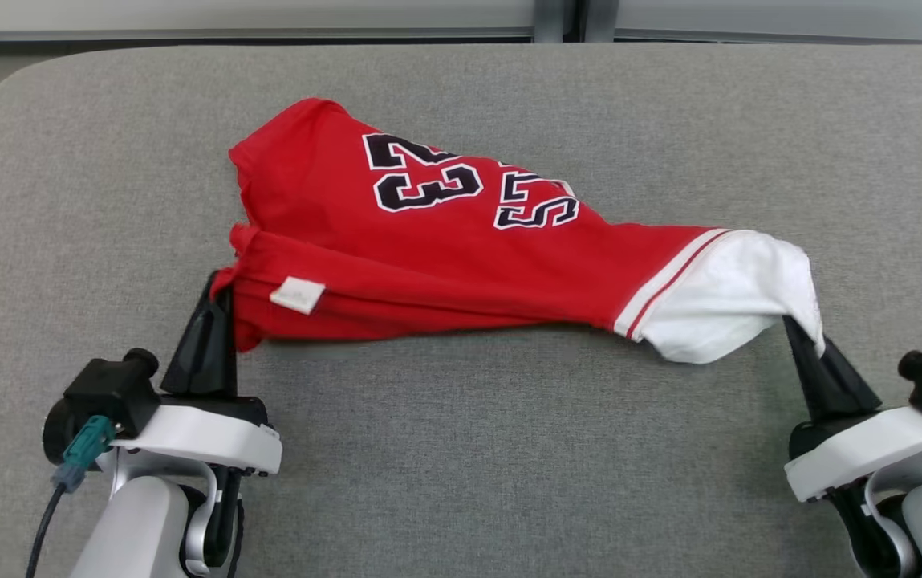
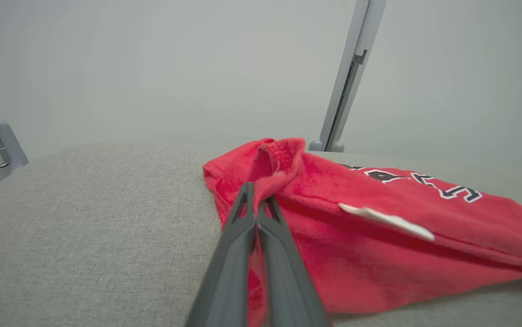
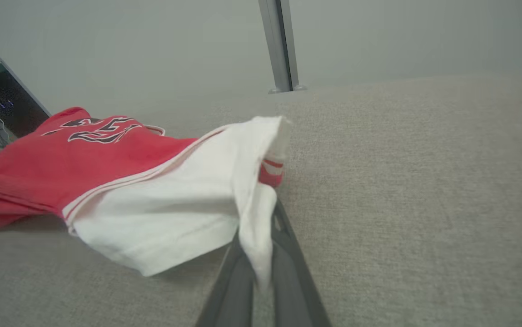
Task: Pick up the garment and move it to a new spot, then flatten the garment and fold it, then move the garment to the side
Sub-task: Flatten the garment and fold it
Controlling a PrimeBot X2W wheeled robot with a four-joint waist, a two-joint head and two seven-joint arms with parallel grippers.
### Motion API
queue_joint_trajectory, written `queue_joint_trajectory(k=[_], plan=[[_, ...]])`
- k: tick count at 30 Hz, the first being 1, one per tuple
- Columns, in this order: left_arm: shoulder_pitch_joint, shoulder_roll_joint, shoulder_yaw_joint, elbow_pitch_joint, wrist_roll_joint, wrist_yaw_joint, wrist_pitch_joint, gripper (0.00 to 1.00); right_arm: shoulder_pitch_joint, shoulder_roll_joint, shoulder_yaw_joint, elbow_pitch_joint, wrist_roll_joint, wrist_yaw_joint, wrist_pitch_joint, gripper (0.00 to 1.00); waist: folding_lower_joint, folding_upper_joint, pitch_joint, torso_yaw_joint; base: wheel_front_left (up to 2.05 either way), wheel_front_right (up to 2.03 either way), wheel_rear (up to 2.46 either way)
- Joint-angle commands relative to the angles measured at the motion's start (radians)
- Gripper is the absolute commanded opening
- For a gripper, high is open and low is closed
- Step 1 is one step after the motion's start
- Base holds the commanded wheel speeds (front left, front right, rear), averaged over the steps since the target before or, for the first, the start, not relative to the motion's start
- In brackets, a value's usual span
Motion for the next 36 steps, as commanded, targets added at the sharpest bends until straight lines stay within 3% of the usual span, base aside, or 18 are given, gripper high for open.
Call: queue_joint_trajectory(k=[1, 11, 22, 28, 36], plan=[[0.007, 0.008, 0.009, -0.021, 0.014, 0.007, -0.004, 0.0, -0.003, -0.008, -0.011, -0.014, 0.008, 0.0, -0.01, 0.0, 0.0, 0.0, -0.008, -0.007, 0.0, 0.0, 0.0], [-0.028, 0.053, 0.029, -0.324, 0.058, 0.024, 0.019, 0.0, -0.019, -0.058, -0.155, -0.271, -0.028, 0.0, -0.02, 0.0, 0.0, 0.0, -0.072, -0.067, 0.0, 0.0, 0.0], [-0.226, 0.093, 0.016, -0.606, 0.113, 0.043, 0.145, 0.0, -0.095, -0.067, -0.318, -0.573, -0.105, 0.0, 0.102, 0.0, 0.0, 0.0, -0.149, -0.141, 0.0, 0.0, 0.0], [-0.317, 0.096, -0.004, -0.617, 0.116, 0.032, 0.209, 0.0, -0.148, -0.065, -0.348, -0.625, -0.089, 0.0, 0.162, 0.0, 0.0, 0.0, -0.137, -0.154, 0.0, 0.0, 0.0], [-0.513, 0.06, -0.025, -0.463, 0.084, -0.001, 0.219, 0.0, -0.357, -0.105, -0.317, -0.53, -0.003, 0.0, 0.184, 0.0, 0.0, 0.0, -0.036, -0.148, 0.0, 0.0, 0.0]])
